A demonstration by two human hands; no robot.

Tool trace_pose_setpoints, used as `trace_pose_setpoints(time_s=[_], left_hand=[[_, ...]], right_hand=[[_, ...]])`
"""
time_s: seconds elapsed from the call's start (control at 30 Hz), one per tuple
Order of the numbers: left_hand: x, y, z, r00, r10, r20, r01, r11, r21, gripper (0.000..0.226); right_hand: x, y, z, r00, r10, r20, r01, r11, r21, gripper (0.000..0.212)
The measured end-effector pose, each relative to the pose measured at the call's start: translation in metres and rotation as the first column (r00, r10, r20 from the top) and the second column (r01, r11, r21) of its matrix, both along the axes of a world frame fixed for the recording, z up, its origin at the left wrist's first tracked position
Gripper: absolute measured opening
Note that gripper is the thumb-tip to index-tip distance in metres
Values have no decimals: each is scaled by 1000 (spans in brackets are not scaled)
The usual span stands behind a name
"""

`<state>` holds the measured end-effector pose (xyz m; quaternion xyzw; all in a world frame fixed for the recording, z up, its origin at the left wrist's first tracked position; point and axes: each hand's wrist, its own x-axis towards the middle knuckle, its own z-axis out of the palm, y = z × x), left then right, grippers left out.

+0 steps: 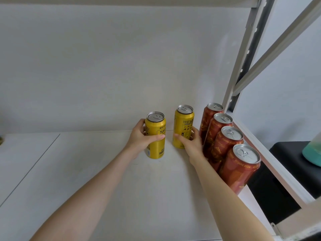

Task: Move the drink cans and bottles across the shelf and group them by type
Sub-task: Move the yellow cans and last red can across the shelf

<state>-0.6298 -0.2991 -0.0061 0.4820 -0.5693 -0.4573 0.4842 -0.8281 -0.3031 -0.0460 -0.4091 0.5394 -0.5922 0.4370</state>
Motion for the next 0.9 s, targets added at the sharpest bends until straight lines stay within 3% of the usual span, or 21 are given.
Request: trace_pose_setpoints(time_s=[0.17, 0.3, 0.37, 0.47, 0.6, 0.73, 0.9], left_hand=[[2, 5, 2, 1000, -23, -16, 23, 998, 52, 65], [11, 10, 4, 996, -54, -77, 64, 989, 136, 58], [14, 13, 5, 996, -42, -80, 55, 985, 164, 49], [12, 15, 6, 997, -20, -71, 32, 984, 178, 46], [9, 19, 7, 998, -56, -36, 61, 985, 164, 45], [0, 27, 5, 994, -105, -27, 109, 980, 169, 46], [-17, 37, 5, 985, -170, -45, 175, 967, 187, 49]], right_hand=[[0, 29, -1, 996, -54, 77, 50, 997, 50, 82], [8, 54, -10, 994, -102, -27, 103, 993, 50, 58], [17, 61, -14, 995, -40, -94, 43, 999, 33, 54], [32, 63, -14, 979, 128, -161, -124, 992, 37, 71], [40, 56, -9, 960, 247, -128, -245, 969, 36, 81], [37, 60, -8, 961, 255, -110, -259, 966, -23, 61], [21, 79, -10, 971, 220, -97, -222, 975, -9, 66]])
